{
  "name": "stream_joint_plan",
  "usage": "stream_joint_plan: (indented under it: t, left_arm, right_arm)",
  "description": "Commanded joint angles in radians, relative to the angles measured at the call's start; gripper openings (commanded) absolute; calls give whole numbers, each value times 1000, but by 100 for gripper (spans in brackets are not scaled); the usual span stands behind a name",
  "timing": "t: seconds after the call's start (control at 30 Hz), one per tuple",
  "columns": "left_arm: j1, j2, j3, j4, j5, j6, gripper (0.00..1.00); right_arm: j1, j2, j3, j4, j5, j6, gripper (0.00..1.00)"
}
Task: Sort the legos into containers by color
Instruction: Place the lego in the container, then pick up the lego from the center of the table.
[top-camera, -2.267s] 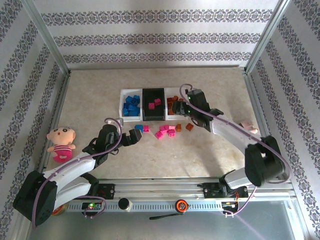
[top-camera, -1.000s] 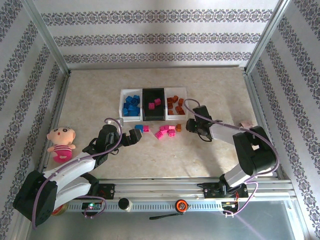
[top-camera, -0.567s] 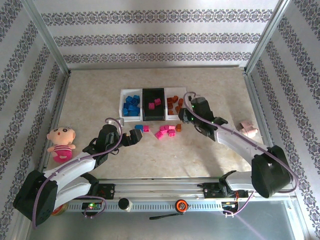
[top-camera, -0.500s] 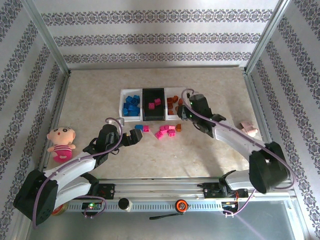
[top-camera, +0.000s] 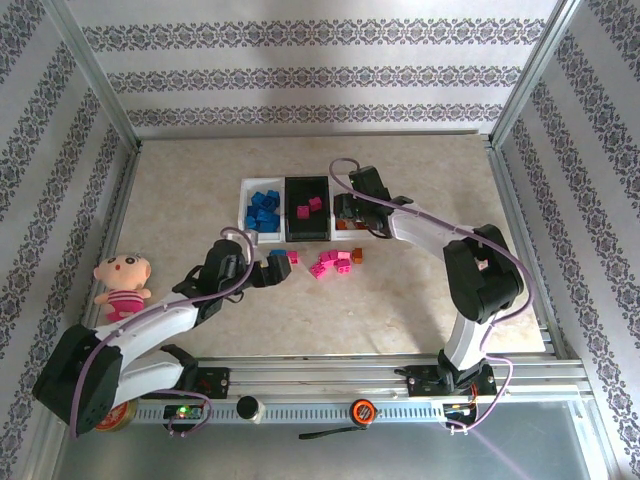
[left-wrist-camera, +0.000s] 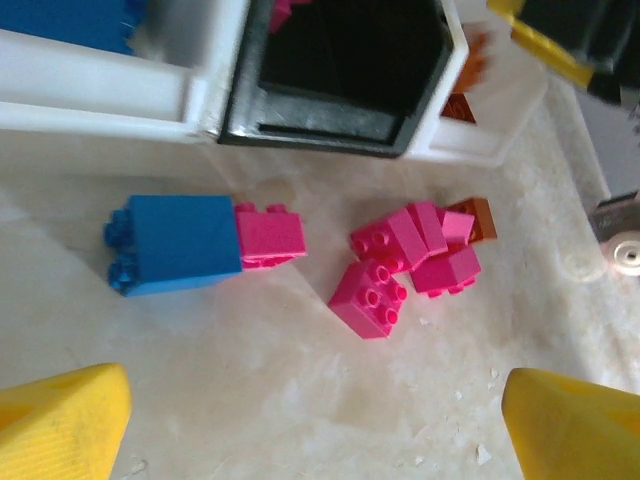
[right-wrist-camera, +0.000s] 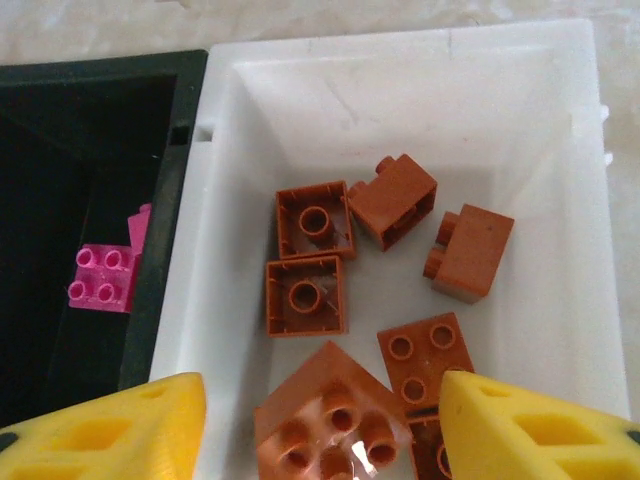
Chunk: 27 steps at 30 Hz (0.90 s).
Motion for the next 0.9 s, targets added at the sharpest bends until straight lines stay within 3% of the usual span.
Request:
stream_joint_plan:
  t: [0.0, 0.13, 0.33, 0.53, 0.87]
  left_arm:
    - [-95, 44, 104, -136, -88, 120, 94]
    - [-228, 139, 209, -212, -206, 208, 91]
    - [-348, 370, 371, -287, -255, 346, 85]
    - [-367, 554, 492, -339, -328, 399, 83]
    - [-347, 629, 537, -330, -389, 417, 73]
  right_arm:
    - [4, -36, 11, -5, 0, 0, 68]
    - [7, -125, -83, 30, -11, 20, 69]
    - [1, -272, -249, 72, -29, 53, 70]
    - [-13, -393, -351, 84, -35, 63, 70]
    - [-32, -468, -395, 82, -56, 67, 70]
